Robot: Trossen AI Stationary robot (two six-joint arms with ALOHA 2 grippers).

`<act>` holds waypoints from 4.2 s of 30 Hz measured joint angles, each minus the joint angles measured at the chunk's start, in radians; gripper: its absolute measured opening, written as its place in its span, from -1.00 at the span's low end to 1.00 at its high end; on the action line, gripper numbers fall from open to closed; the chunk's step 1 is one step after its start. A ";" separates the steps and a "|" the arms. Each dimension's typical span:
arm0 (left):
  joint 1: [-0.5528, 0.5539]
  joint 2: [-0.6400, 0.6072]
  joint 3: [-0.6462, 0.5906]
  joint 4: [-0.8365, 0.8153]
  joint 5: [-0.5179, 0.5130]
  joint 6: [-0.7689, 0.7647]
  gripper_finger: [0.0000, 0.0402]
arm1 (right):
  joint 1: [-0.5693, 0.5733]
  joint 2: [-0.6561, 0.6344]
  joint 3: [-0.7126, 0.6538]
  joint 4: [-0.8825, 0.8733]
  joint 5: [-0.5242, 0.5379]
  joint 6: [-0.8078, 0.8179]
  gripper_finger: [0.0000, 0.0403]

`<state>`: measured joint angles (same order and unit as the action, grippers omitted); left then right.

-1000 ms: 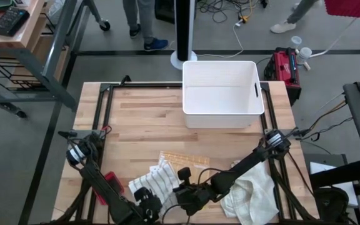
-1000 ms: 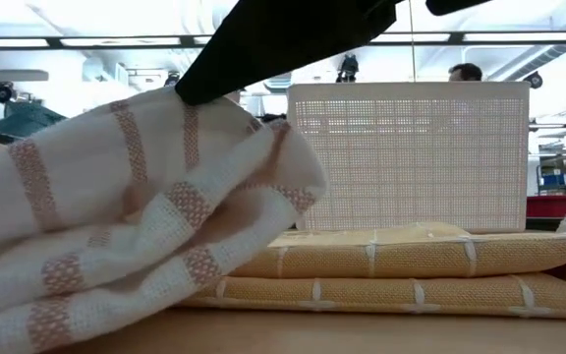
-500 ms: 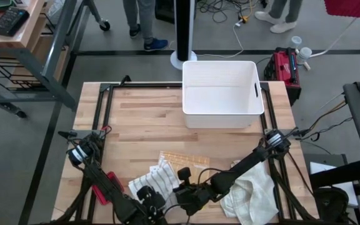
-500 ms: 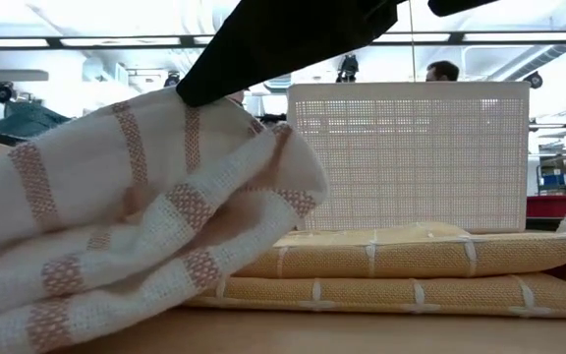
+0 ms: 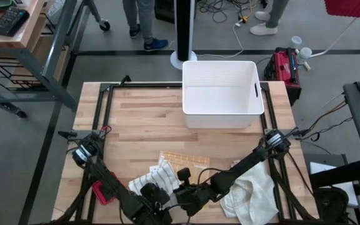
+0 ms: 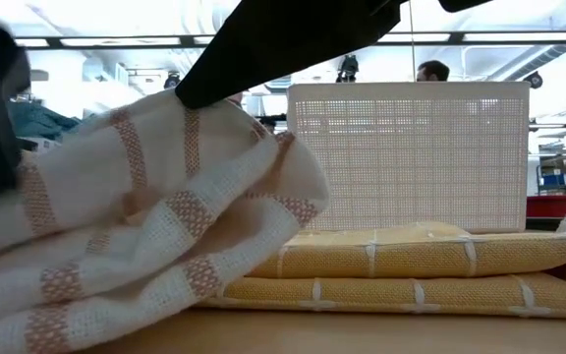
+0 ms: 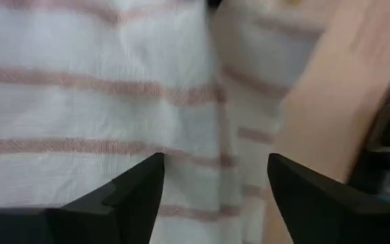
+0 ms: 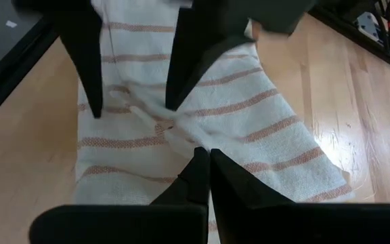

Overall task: Fold towel
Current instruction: Fold the brown patterned towel

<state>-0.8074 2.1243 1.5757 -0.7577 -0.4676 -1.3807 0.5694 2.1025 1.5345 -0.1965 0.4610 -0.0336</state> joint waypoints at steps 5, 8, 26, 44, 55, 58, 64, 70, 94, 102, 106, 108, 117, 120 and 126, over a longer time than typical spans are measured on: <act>0.026 0.040 0.000 -0.031 0.095 -0.012 0.20 | 0.000 0.001 0.000 -0.006 -0.001 0.000 -1.00; 0.035 0.047 0.002 -0.047 0.168 -0.041 0.04 | 0.000 0.001 0.000 -0.019 -0.002 0.001 -1.00; -0.044 0.034 0.251 -0.385 0.113 -0.075 -0.99 | 0.054 -0.021 0.006 -0.098 0.006 0.061 -1.00; -0.056 0.034 0.235 -0.341 0.140 -0.071 -1.00 | 0.078 0.000 0.069 -0.080 -0.015 0.068 -0.07; -0.056 0.033 0.234 -0.334 0.133 -0.069 -1.00 | 0.070 0.018 0.069 -0.021 0.004 0.065 0.24; -0.056 0.033 0.234 -0.333 0.113 -0.066 -1.00 | 0.062 0.041 0.069 -0.008 0.000 0.061 0.23; -0.056 0.033 0.234 -0.321 0.111 -0.058 -1.00 | 0.033 0.086 0.071 -0.001 -0.006 0.074 0.12; -0.059 0.033 0.234 -0.308 0.114 -0.050 -0.96 | 0.022 0.083 0.084 -0.010 0.001 0.062 -0.32; -0.145 0.030 0.293 -0.379 0.145 -0.193 -0.99 | 0.067 0.079 0.341 -0.304 -0.023 0.032 -0.99; -0.183 0.029 0.296 -0.376 0.092 -0.248 -0.99 | 0.090 0.094 0.359 -0.328 -0.148 0.054 -1.00; -0.198 0.032 0.262 -0.352 0.093 -0.286 -0.99 | 0.093 0.144 0.359 -0.311 -0.177 0.038 -1.00; -0.201 0.033 0.237 -0.302 0.109 -0.286 -0.99 | 0.094 0.168 0.359 -0.294 -0.207 0.032 -1.00; -0.225 0.034 0.153 -0.131 0.145 -0.279 -0.99 | 0.061 0.210 0.391 -0.262 -0.390 0.032 -1.00; -0.227 0.034 0.127 -0.109 0.115 -0.278 -0.99 | 0.043 0.219 0.388 -0.258 -0.451 0.072 -1.00; -0.234 0.034 0.053 -0.016 0.136 -0.278 -0.99 | 0.040 0.235 0.382 -0.298 -0.565 0.127 -0.83</act>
<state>-1.0412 2.1585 1.6286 -0.7737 -0.3319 -1.6591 0.6095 2.3378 1.9168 -0.4947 -0.1039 0.0933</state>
